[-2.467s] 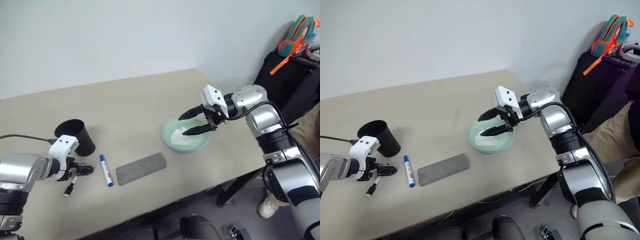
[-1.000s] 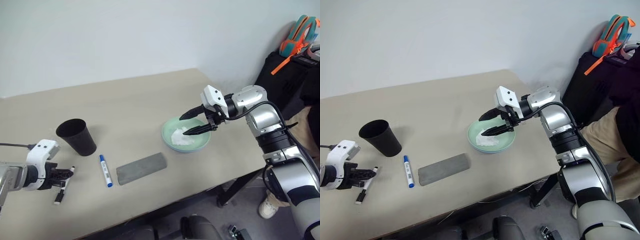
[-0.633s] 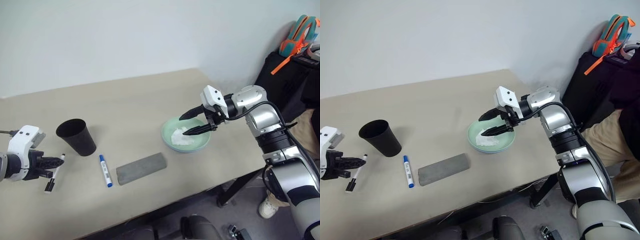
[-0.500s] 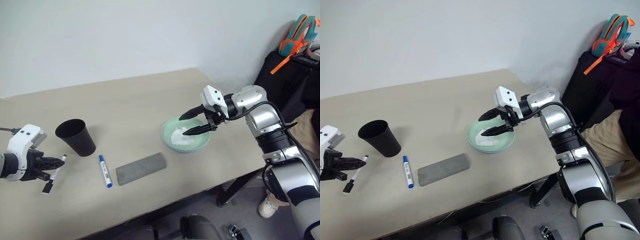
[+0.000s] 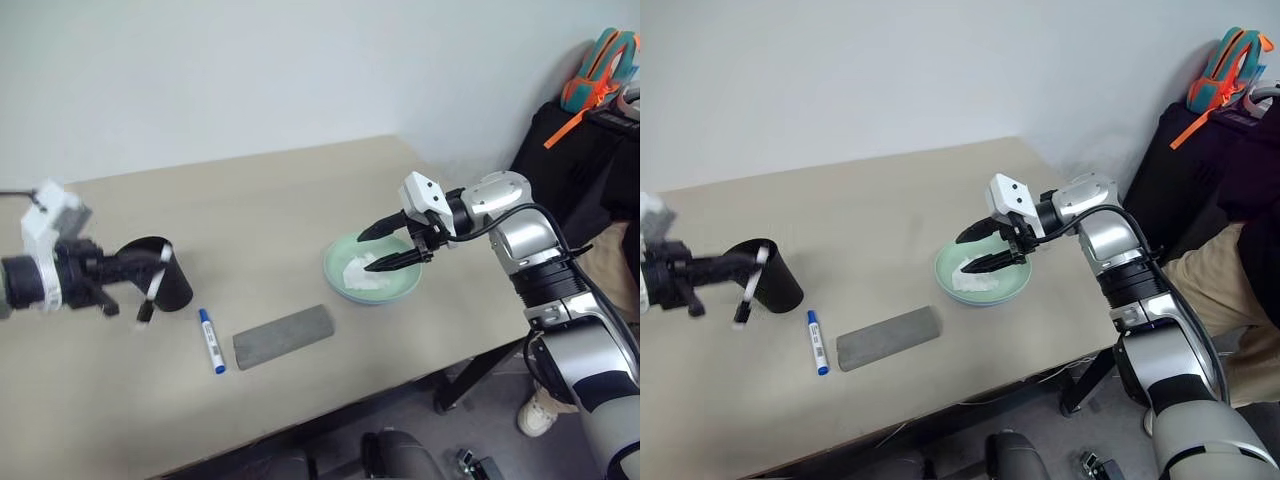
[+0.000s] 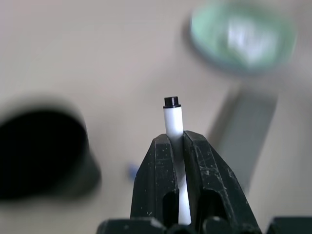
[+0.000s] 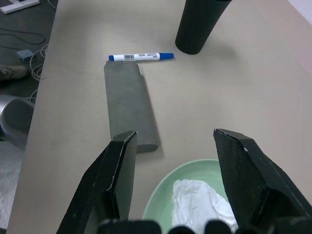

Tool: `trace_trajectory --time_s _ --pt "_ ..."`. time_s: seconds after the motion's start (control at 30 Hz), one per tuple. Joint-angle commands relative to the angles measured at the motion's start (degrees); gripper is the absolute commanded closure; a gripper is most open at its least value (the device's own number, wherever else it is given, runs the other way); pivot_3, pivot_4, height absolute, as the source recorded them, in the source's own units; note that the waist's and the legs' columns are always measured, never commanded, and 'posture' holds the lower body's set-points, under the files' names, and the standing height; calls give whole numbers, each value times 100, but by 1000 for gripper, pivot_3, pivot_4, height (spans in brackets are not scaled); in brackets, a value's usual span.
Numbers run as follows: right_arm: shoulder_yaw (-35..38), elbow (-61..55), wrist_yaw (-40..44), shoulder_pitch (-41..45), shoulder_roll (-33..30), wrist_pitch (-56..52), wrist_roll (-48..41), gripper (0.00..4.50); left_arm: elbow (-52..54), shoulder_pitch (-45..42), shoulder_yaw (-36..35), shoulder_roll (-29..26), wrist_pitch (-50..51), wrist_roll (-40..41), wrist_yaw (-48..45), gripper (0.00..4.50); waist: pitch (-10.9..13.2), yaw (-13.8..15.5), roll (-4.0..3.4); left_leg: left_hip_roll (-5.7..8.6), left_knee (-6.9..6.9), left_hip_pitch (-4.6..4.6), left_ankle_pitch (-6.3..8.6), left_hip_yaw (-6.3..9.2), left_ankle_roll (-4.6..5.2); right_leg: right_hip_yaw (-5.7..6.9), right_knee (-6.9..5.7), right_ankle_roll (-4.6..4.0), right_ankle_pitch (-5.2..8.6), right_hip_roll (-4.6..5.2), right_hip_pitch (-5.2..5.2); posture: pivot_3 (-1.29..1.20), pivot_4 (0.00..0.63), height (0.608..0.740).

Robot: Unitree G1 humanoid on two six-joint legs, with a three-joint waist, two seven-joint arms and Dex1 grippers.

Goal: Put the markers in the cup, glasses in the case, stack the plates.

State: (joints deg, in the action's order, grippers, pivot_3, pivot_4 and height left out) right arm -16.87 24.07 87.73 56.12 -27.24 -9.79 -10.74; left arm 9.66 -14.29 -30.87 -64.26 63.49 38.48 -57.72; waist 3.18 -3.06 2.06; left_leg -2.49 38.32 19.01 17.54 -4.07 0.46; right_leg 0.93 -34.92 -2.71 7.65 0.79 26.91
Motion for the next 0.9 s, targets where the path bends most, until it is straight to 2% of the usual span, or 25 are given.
trace_trajectory --time_s 0.03,0.23,0.33,0.43,0.63,0.9 --pt "108 -137 1 132 -16 -6 -46 1779 -302 -738 -252 227 -270 92 554 4482 0 -13 0 1 0 -3 0 0 0 -1 0 1 -1 0 -4 0 0 738" --pt "102 -191 -45 94 33 -44 -50 1779 -818 -1655 84 852 -1471 -494 1594 4482 0 -6 1 2 1 -10 0 0 0 -4 -1 2 -3 -1 -10 0 0 738" --pt "116 -220 -53 82 46 -75 -53 1779 -857 -1778 129 1101 -1740 -573 1823 4482 -1 -7 1 2 1 -30 0 0 0 -4 1 2 -3 0 -44 0 0 738" --pt "126 -273 -60 41 31 -117 -60 1779 -890 -1727 148 1570 -2447 -940 2396 4482 -2 -7 3 5 7 -39 0 -2 0 -7 1 3 -3 3 -46 0 0 738" --pt "131 -346 -74 12 16 -180 -62 1779 -866 -1281 174 2110 -3216 -1290 2872 4482 -3 -11 4 3 10 -36 0 -2 -1 -8 -4 4 -4 2 -46 0 0 738" --pt "129 -400 -91 11 0 -240 -65 1779 -843 -734 129 2512 -4054 -1632 3303 4482 -3 -6 5 1 13 -37 0 -2 -1 -6 -7 3 -4 2 -48 0 0 738"
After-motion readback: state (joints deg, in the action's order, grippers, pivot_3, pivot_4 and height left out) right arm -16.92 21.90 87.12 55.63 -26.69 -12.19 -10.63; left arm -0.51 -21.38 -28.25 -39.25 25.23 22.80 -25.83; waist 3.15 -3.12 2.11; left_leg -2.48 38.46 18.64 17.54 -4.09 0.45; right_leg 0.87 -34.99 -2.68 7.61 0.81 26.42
